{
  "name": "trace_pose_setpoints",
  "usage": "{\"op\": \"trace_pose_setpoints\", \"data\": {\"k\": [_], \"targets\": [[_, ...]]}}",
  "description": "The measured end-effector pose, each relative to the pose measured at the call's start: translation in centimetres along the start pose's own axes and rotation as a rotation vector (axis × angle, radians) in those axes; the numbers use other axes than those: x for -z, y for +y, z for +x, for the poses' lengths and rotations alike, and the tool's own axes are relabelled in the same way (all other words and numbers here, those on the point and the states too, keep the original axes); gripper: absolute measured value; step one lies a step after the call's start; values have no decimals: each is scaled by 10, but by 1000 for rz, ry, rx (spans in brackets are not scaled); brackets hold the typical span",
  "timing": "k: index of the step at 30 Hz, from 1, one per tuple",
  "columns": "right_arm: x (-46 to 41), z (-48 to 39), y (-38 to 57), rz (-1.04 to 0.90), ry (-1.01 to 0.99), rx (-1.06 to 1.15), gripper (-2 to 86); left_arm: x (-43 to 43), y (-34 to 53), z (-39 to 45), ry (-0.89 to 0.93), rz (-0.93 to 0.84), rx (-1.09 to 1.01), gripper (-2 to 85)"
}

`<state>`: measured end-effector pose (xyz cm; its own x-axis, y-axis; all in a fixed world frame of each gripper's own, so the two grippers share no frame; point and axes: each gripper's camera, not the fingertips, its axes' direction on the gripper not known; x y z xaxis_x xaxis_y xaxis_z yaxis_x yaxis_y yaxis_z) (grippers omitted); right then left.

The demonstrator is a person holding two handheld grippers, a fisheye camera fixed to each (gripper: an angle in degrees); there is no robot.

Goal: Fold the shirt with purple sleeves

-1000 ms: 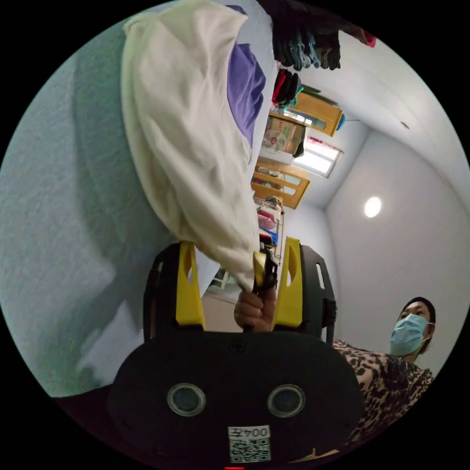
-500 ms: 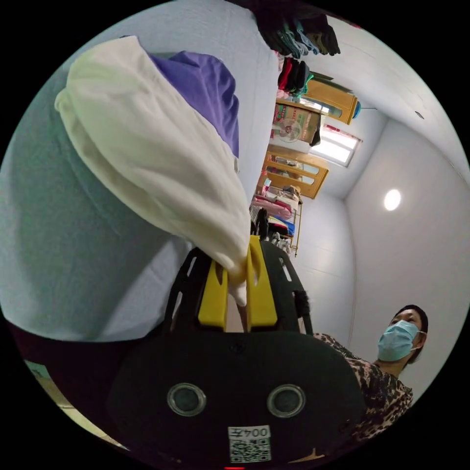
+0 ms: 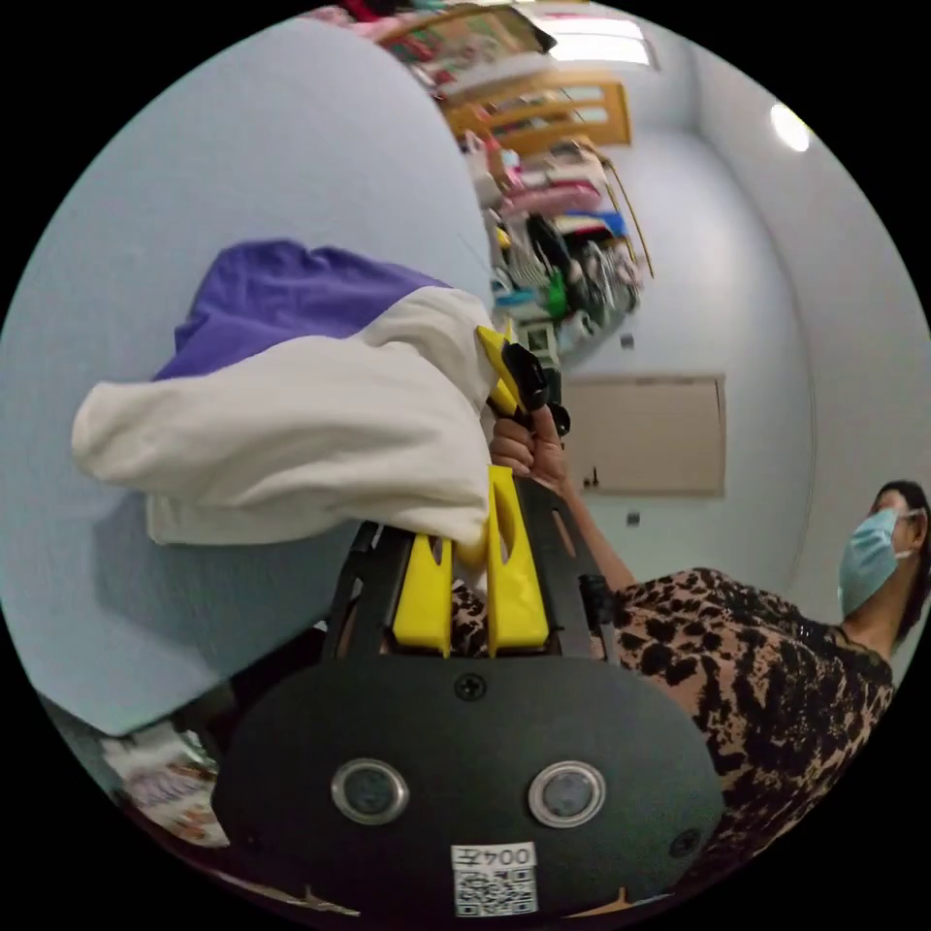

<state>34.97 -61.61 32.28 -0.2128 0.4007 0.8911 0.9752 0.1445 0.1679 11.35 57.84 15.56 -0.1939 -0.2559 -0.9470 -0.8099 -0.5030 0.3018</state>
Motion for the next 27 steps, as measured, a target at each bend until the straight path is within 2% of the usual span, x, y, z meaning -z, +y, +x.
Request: {"op": "trace_pose_setpoints", "data": {"k": [3,5,12,18,23,27], "targets": [[59,-30,86,186,22,31,62,-50,-19,39,-2,-169,-180,72],[112,-48,165,347,52,25,62,-105,-28,65,59,-309,-269,72],[239,-80,421,773,156,-18,62,-300,-11,143,214,-702,-429,72],[299,-73,685,1141,186,-121,61,-497,65,217,261,-1036,-539,73],[326,-50,928,1450,169,-232,62,-683,175,276,278,-1321,-580,72],[342,-37,1073,1620,160,-284,62,-799,265,307,263,-1484,-577,72]]}}
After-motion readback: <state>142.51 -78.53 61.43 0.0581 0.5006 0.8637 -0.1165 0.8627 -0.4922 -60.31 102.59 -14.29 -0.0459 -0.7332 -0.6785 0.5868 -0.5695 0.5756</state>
